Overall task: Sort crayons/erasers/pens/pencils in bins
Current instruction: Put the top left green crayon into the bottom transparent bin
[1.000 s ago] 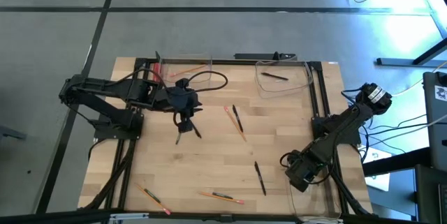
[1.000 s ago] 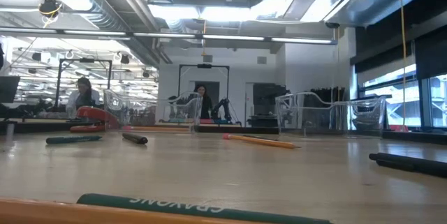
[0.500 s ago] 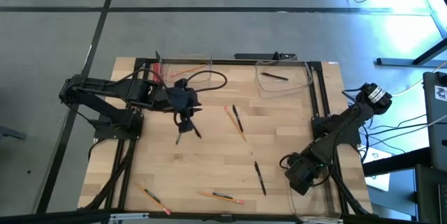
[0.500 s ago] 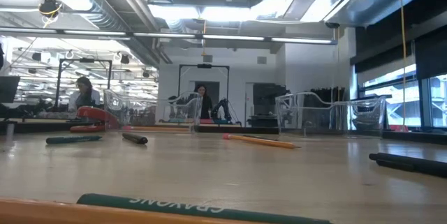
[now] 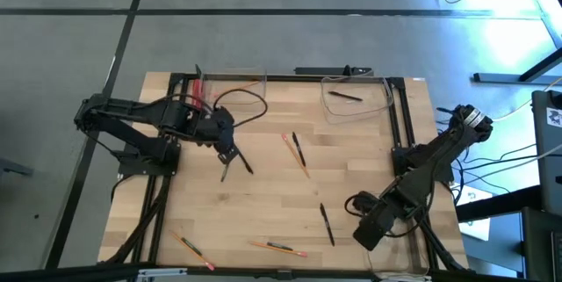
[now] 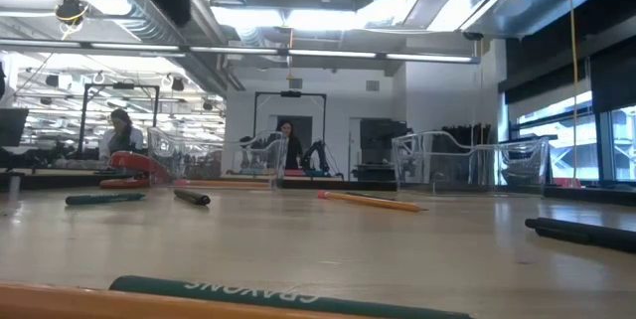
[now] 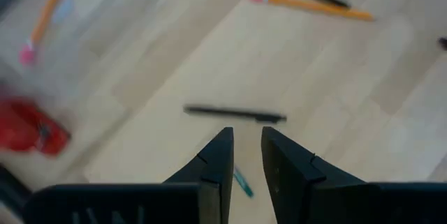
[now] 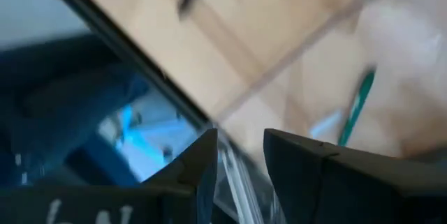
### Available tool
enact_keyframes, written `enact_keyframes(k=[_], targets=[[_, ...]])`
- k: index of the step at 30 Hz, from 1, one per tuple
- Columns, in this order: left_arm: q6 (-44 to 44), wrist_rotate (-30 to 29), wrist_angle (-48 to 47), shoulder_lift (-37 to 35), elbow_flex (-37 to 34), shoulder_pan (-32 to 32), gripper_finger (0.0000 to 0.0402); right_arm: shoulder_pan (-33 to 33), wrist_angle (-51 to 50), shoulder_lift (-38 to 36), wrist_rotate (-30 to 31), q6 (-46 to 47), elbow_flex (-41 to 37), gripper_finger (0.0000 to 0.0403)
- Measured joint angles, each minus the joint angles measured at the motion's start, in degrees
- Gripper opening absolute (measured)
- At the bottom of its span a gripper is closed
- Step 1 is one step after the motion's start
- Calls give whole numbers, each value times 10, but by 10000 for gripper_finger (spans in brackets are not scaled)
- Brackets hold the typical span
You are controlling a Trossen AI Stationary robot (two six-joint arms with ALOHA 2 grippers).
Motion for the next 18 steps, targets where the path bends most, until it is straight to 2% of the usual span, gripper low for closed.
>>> enact_keyframes(k=[6, 13, 15, 18], targets=[[-106, 77, -1, 0, -50, 0, 69, 0, -82, 0, 189, -12, 88, 120], [-160, 97, 17, 0, -90, -3, 69, -10, -95, -1, 479, -76, 139, 120], [-160, 96, 35, 1, -95, -3, 69, -30, -96, -1, 511, -80, 142, 120], [-153, 96, 56, 0, -95, -3, 69, -77, -96, -1, 481, -125, 144, 120]])
